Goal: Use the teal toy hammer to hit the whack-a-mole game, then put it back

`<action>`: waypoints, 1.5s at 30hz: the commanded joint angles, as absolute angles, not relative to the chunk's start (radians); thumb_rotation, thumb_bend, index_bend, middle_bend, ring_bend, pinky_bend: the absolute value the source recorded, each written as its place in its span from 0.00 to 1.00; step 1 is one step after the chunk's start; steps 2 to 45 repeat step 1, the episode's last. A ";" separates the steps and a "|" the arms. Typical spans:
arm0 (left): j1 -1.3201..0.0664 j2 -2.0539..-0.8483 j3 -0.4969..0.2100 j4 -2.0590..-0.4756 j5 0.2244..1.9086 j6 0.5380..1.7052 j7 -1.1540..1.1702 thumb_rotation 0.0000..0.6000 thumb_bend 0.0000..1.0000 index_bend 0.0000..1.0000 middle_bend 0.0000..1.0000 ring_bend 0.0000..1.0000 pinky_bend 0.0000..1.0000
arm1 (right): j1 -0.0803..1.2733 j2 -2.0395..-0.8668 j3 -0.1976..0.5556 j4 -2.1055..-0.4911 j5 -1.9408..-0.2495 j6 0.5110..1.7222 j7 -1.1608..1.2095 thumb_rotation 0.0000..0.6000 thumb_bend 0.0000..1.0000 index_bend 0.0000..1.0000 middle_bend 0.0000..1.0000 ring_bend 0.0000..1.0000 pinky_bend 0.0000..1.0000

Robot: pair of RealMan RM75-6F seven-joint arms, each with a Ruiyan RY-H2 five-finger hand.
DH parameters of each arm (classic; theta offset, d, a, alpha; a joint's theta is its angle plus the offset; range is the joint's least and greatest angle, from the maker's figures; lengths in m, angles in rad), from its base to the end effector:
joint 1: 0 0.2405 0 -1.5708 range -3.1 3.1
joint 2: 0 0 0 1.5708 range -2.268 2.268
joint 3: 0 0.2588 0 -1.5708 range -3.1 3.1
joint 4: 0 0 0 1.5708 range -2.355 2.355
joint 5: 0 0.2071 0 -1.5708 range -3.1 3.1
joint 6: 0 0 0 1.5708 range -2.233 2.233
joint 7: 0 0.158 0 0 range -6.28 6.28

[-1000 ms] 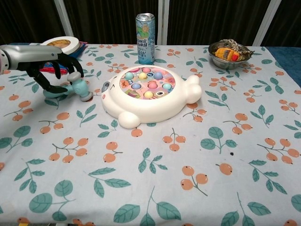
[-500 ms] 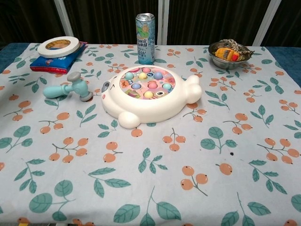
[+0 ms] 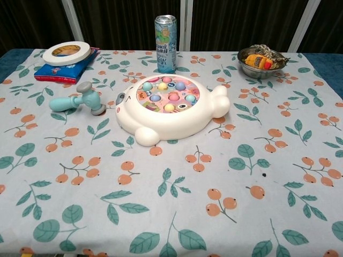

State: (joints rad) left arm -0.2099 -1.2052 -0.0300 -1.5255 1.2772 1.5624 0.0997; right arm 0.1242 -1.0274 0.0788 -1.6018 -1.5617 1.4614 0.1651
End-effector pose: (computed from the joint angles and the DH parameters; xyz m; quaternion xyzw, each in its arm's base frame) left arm -0.3244 0.2300 0.1645 -0.5542 -0.3543 -0.3710 0.6555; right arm -0.3019 -0.2133 0.1907 0.6060 -0.3802 0.4305 0.5504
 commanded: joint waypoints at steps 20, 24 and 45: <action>-0.176 -1.208 -0.010 -1.567 1.318 1.596 0.128 1.00 0.25 0.21 0.19 0.03 0.04 | 0.119 -1.024 0.073 -1.622 -1.570 1.473 0.143 1.00 0.18 0.08 0.14 0.00 0.00; -0.176 -1.208 -0.010 -1.567 1.318 1.596 0.128 1.00 0.25 0.21 0.19 0.03 0.04 | 0.119 -1.024 0.073 -1.622 -1.570 1.473 0.143 1.00 0.18 0.08 0.14 0.00 0.00; -0.176 -1.208 -0.010 -1.567 1.318 1.596 0.128 1.00 0.25 0.21 0.19 0.03 0.04 | 0.119 -1.024 0.073 -1.622 -1.570 1.473 0.143 1.00 0.18 0.08 0.14 0.00 0.00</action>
